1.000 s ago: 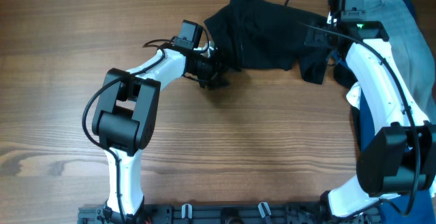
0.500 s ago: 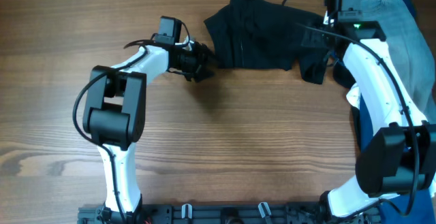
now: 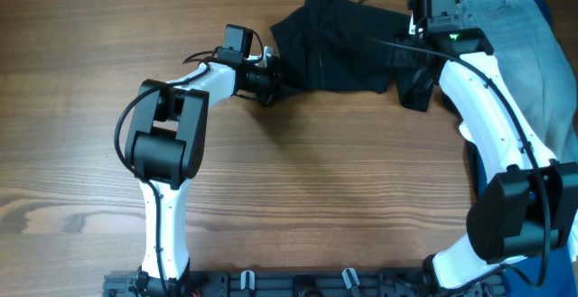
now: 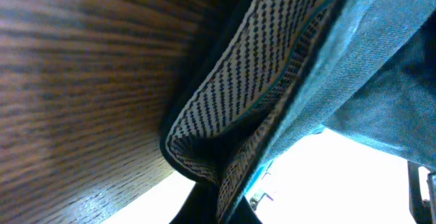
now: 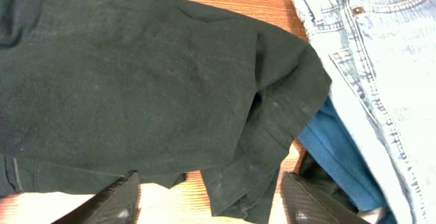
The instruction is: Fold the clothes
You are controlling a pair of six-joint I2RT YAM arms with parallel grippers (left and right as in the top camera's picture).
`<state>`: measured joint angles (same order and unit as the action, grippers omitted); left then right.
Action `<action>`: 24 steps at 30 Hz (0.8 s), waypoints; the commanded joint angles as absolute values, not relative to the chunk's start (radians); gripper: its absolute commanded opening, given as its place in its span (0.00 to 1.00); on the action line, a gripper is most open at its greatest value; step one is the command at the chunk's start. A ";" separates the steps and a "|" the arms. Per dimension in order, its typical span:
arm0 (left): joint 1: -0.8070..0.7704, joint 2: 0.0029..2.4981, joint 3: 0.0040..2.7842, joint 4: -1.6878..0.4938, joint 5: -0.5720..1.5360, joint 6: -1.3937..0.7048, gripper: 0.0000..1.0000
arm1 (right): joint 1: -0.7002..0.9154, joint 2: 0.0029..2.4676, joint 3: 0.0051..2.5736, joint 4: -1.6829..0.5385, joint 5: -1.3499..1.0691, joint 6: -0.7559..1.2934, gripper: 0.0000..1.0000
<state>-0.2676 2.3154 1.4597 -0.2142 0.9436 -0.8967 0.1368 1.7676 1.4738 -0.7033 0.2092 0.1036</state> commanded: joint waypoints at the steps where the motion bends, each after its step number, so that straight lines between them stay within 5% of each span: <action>1: -0.273 2.343 1.474 -0.168 0.937 -0.894 0.04 | 0.140 1.748 1.477 -0.704 0.196 0.078 0.61; 24: -0.340 2.010 1.481 -0.320 0.521 -0.579 0.04 | 0.140 1.746 1.477 -0.670 0.177 0.052 0.67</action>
<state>-0.3416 2.0777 1.4635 -0.3149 0.5953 -0.6540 0.1368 1.7676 1.4738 -0.6731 0.1978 0.0589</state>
